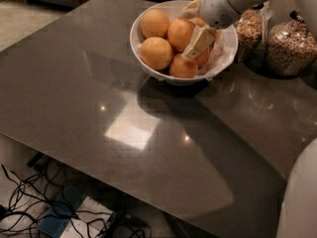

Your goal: Pick orange from white bowl

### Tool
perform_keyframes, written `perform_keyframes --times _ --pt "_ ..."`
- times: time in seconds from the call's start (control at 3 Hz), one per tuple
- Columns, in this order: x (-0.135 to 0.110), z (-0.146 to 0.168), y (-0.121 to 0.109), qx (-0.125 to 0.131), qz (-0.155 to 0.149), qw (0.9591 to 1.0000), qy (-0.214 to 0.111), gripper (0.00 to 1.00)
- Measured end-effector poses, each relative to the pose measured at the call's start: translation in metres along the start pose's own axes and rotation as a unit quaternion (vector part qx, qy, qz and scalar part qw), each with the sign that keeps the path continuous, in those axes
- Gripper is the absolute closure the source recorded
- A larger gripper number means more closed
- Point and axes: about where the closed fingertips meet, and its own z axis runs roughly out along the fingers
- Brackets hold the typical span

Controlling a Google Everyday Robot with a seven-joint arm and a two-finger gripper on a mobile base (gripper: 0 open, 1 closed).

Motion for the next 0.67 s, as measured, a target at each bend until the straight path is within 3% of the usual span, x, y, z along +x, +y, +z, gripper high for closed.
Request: perform_keyframes --times 0.33,0.67 --pt "0.005 0.0099 -0.0027 -0.01 0.002 0.9999 -0.001 0.09" --pt "0.0085 0.0171 -0.0063 -0.017 0.004 0.9998 0.0 0.09"
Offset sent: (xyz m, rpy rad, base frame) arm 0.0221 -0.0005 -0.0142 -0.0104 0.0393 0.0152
